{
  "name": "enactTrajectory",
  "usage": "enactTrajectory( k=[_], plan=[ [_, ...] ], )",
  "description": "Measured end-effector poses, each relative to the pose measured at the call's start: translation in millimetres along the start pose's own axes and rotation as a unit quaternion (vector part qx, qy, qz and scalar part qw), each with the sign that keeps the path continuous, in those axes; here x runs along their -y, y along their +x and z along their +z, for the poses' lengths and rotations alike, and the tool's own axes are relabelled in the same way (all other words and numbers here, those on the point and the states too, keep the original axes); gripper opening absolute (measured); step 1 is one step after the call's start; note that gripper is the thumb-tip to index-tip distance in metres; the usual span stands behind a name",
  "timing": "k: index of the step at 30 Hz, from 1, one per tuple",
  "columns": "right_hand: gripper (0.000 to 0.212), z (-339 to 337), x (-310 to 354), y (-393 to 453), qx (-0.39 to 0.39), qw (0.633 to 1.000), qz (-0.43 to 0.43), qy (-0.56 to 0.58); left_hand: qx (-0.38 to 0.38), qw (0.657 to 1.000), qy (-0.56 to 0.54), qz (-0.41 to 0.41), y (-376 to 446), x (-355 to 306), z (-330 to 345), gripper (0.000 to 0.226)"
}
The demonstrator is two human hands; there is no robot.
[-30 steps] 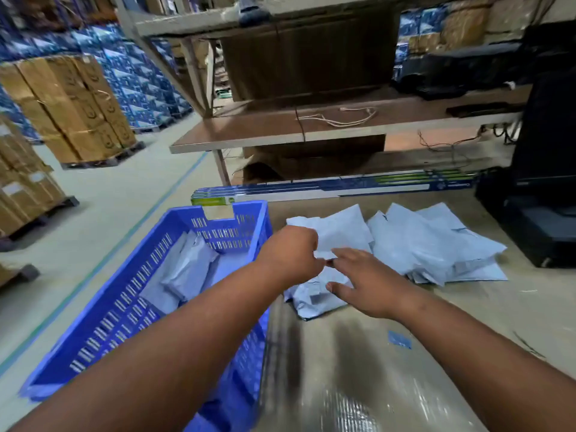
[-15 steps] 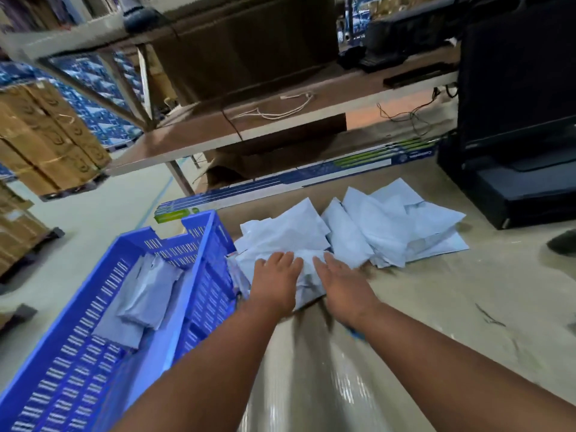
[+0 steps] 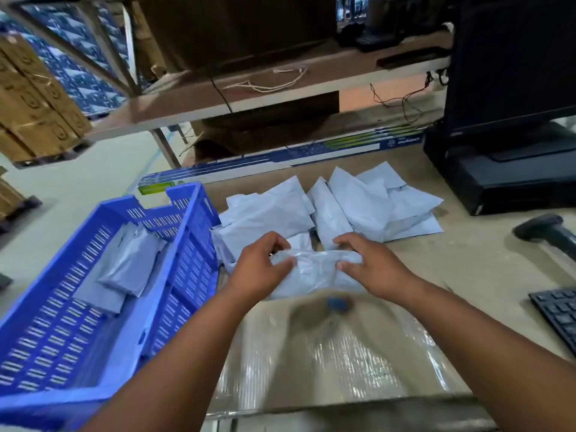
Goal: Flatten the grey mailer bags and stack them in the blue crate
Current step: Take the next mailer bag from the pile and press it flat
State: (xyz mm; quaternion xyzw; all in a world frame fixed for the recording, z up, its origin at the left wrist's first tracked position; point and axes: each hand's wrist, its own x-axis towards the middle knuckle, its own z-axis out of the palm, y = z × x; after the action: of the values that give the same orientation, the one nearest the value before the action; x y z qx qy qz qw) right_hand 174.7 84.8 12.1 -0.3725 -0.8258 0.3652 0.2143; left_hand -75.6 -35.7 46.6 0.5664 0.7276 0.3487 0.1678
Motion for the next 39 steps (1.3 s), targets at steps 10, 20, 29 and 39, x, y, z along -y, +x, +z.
enactTrajectory(
  k=[10, 20, 29, 39],
  plan=[
    [0.033, 13.2, -70.6, -93.2, 0.094, 0.987, 0.029, -0.123, 0.119, 0.982, 0.106, -0.099, -70.6, 45.3, 92.3, 0.05],
    [0.035, 20.9, -49.1, -109.6, -0.094, 0.964, -0.015, -0.248, -0.035, 0.963, 0.197, 0.178, -85.6, 5.2, 105.3, 0.019],
    [0.062, 57.3, -75.0, -127.5, 0.055, 0.942, -0.004, -0.331, 0.104, 0.928, 0.296, 0.203, -114.5, -5.3, 180.5, 0.06],
    [0.066, 61.3, -79.2, -123.6, 0.081, 0.927, 0.005, -0.365, 0.097, 0.929, 0.293, 0.206, -112.1, -2.5, 184.7, 0.061]
  ],
)
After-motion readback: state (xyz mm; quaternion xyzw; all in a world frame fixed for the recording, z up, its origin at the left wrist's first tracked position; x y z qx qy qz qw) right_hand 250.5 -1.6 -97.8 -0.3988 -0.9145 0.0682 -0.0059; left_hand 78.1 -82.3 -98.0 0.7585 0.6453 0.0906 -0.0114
